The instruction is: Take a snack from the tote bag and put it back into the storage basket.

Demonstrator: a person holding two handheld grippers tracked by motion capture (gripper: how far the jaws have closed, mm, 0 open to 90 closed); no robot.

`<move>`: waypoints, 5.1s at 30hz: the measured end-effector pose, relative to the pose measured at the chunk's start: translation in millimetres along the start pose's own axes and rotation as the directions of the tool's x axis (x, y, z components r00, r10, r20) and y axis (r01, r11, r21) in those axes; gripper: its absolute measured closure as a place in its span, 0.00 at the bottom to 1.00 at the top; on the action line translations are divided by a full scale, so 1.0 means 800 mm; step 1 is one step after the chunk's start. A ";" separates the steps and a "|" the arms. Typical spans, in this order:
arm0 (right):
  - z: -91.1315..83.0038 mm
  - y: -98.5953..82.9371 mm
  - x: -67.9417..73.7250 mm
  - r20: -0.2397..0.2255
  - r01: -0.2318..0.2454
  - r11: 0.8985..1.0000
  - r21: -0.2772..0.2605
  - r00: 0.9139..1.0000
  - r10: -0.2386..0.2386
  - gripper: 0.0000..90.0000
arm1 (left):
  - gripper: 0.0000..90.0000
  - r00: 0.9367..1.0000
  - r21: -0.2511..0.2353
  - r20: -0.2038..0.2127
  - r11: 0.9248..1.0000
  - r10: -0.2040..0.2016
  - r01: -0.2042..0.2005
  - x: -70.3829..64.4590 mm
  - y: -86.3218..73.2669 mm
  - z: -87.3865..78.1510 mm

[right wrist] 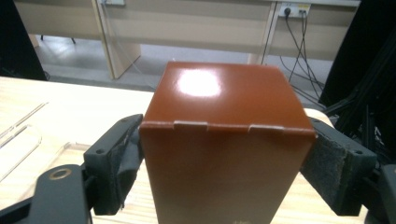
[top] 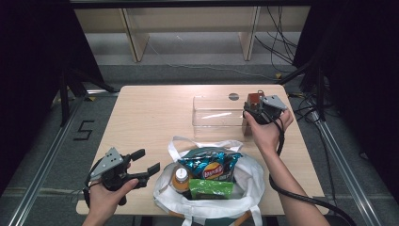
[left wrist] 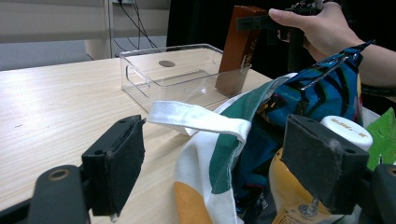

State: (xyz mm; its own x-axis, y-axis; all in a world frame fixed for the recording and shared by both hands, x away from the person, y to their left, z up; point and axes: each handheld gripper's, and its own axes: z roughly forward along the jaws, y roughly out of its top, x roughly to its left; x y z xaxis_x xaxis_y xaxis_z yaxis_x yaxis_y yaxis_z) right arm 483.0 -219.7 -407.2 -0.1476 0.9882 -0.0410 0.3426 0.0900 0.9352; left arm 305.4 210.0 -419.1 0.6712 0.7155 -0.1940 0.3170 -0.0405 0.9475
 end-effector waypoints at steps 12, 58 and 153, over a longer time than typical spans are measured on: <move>-0.007 0.002 -0.006 -0.009 0.027 0.999 0.042 1.000 -0.026 0.18 | 0.23 1.000 -0.012 0.014 1.000 0.000 0.000 0.000 0.000 0.002; -0.106 -0.019 -0.050 -0.150 0.030 0.998 0.051 0.988 -0.022 0.32 | 0.24 0.998 -0.033 0.041 0.998 0.047 -0.046 -0.020 0.023 -0.004; -0.158 -0.033 0.028 -0.803 0.313 0.929 -0.196 0.493 -0.335 0.89 | 0.29 0.993 -0.006 0.108 0.999 0.045 -0.045 -0.039 0.018 0.011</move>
State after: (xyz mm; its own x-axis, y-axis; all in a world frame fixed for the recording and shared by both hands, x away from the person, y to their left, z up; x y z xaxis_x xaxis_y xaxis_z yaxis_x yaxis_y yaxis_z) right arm 353.0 -215.7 -388.1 -0.9327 0.3569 -0.0513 0.0901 0.3684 0.9253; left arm 294.9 181.3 -401.3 0.7529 0.6338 -0.1774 0.2829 -0.0683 0.9567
